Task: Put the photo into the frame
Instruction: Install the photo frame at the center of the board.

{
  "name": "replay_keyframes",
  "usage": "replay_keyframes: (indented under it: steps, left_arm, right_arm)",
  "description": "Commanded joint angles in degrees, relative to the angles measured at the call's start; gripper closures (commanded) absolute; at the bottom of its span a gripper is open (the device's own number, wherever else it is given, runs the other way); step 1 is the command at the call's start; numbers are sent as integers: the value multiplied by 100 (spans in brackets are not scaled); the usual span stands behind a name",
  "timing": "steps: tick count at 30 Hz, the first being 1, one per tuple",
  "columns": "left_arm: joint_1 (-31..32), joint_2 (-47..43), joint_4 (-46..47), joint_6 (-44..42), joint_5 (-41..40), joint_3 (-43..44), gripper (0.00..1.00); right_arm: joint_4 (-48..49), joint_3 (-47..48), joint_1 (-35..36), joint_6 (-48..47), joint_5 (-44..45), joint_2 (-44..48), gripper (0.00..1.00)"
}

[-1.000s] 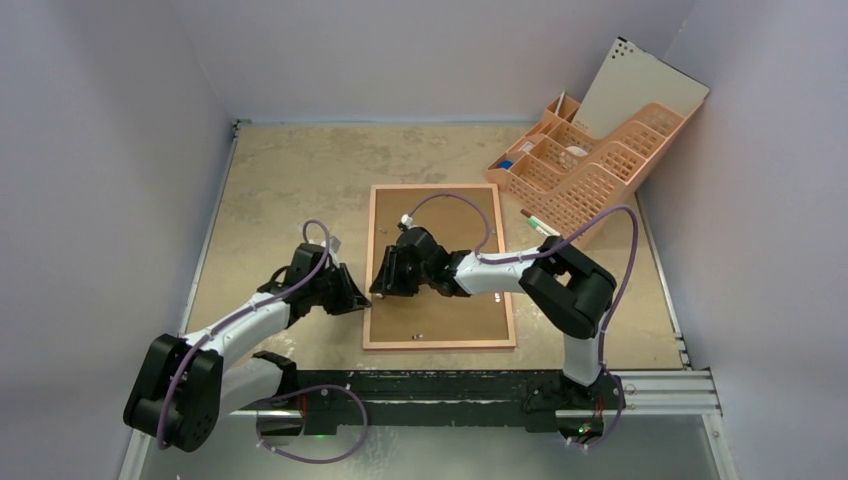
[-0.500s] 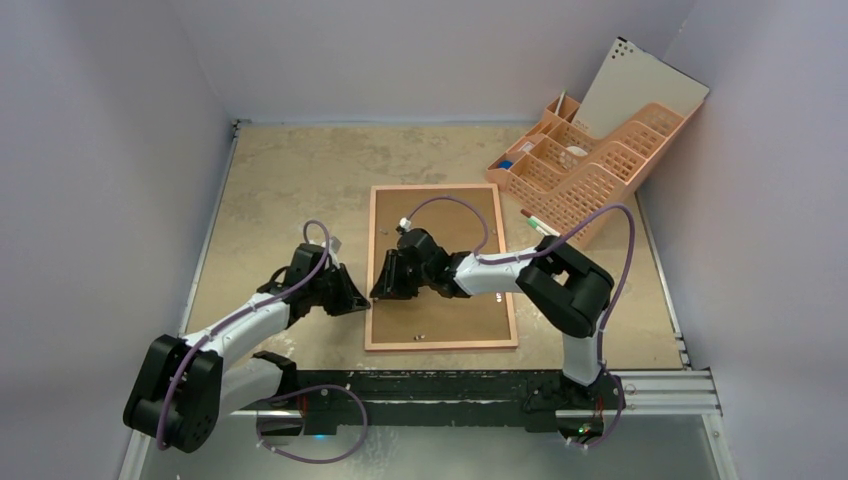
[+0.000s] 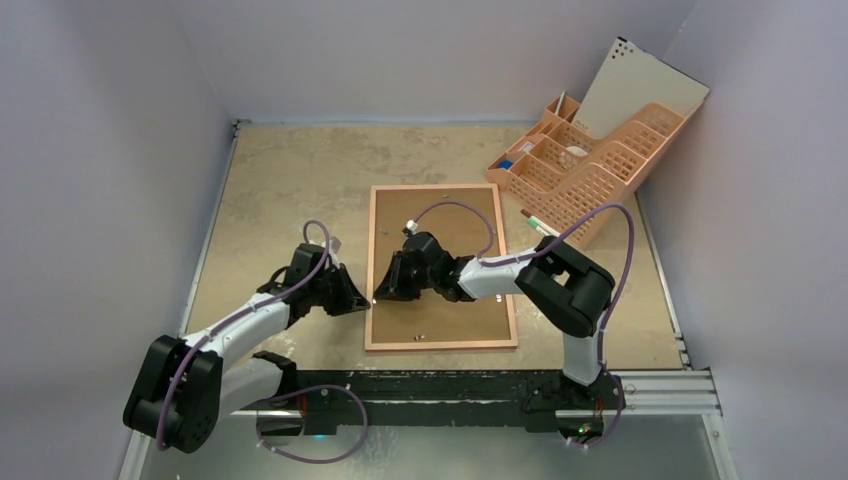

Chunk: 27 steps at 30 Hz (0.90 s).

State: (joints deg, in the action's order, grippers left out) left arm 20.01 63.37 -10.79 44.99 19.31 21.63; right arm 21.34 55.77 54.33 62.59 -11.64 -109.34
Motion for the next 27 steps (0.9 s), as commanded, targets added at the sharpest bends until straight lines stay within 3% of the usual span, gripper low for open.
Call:
replay_keyframes:
  steps: [1,9,15,21,24,27]
  left_arm:
    - [56,18,154,42,-22,-141,100]
    - [56,32,173,50,-26,-150,100]
    - [56,56,187,60,-31,-155,100]
    - [56,52,144,74,-71,-157,100]
    - [56,80,138,76,-68,-168,100]
    - [56,149,147,72,-27,-159,100]
  right_arm:
    - [207,-152,154,217,25,-46,82]
    - [436,-297,212,427,98,-8,97]
    - [223,-240,324,430,465,22,100]
    - [-641,300,624,129,1151,-25,100]
    - [393,-108,639,333,911,139,100]
    - [831,-179,640,449,782,137,99]
